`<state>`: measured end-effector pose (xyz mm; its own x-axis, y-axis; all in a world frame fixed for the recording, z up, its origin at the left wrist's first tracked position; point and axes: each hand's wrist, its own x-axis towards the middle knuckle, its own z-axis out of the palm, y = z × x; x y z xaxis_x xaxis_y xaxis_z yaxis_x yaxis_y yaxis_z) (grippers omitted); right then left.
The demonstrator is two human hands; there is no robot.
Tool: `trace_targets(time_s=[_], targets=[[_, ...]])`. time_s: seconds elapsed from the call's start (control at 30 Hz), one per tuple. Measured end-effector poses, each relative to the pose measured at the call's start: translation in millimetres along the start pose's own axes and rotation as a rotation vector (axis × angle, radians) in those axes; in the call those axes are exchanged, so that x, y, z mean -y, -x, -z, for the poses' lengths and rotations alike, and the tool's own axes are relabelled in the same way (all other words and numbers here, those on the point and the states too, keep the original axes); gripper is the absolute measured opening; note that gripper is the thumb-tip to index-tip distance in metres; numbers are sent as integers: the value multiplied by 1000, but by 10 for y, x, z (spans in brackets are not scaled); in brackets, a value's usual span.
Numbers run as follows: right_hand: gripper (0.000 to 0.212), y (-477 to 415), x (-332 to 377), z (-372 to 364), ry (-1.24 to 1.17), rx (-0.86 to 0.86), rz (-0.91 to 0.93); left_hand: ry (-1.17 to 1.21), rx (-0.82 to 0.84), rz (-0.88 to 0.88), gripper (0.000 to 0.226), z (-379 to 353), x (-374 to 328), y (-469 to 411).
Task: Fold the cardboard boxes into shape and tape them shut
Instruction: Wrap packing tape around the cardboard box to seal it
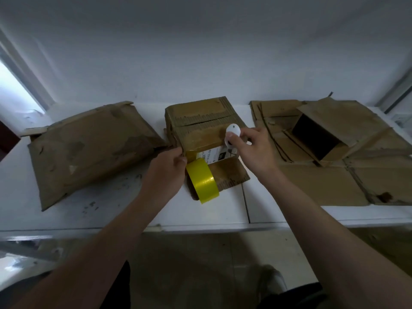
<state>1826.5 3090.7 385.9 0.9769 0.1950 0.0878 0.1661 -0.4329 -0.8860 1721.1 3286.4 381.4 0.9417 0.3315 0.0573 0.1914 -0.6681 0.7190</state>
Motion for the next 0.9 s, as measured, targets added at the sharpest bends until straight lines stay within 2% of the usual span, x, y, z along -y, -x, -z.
trace_targets(time_s=[0.1, 0.23, 0.33, 0.43, 0.53, 0.6, 0.67, 0.77, 0.83, 0.9], targets=[[20, 254, 117, 88, 41, 7, 7, -47, -34, -52, 33, 80, -55, 188], [37, 640, 289, 210, 82, -80, -55, -55, -69, -110, 46, 192, -131, 424], [43, 884, 282, 206, 127, -8, -143, -81, -48, -101, 49, 250, -97, 563], [42, 1001, 220, 190, 171, 30, -159, -79, -15, -66, 44, 276, 10, 682], [36, 994, 223, 223, 73, 50, -153, -51, 1, -64, 41, 283, 105, 682], [32, 971, 229, 215, 191, -29, -74, -72, 4, -87, 38, 276, 157, 653], [24, 962, 296, 159, 226, -71, 126, -109, -3, -117, 35, 265, 188, 629], [13, 1004, 427, 17, -17, 111, 321, -117, -4, -116, 19, 258, 202, 609], [12, 1011, 464, -94, -20, 190, 405, -65, 12, -56, 14, 223, 206, 589], [15, 1001, 465, -188, 62, 220, 492, 130, 61, 132, 21, 157, 234, 585]])
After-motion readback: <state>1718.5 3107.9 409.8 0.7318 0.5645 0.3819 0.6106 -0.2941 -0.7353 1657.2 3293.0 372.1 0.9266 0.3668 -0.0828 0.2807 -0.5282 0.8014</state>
